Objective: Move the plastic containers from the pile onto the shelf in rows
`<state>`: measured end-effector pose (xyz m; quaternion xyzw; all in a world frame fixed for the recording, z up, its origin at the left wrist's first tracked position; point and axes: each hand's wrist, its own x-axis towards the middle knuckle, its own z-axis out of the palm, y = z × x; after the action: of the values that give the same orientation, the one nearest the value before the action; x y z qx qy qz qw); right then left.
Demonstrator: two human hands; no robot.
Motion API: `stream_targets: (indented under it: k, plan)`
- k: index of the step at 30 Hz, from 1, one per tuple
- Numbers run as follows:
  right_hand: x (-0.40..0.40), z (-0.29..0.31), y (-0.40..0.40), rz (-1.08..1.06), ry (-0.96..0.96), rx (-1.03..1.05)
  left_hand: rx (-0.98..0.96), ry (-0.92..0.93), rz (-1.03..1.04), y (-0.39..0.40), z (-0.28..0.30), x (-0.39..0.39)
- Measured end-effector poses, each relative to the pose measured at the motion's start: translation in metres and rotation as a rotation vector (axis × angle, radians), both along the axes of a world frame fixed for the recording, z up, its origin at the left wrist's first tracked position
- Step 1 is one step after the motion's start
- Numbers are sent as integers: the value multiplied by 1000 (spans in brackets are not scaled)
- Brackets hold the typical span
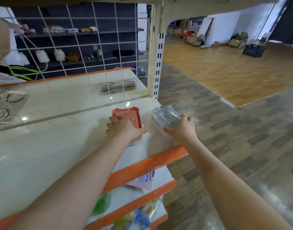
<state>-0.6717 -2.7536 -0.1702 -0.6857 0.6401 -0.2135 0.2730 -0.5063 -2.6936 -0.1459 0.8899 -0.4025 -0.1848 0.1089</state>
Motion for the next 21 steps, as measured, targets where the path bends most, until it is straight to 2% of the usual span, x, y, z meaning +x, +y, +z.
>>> stream_targets:
  k: [5, 8, 15, 21]
  plan:
    - [-2, -4, 4, -18, -151, 10, 37, -33, 23, 3, 2, 3]
    - [-3, -7, 11, 2, -171, -49, -23, 48, 40, 10, 6, 11]
    - [5, -2, 32, 152, -237, -212, -474, 498, 164, 41, 13, 36]
    - [28, 1, 63, 252, -226, -324, -631, 598, 251, 76, 17, 65]
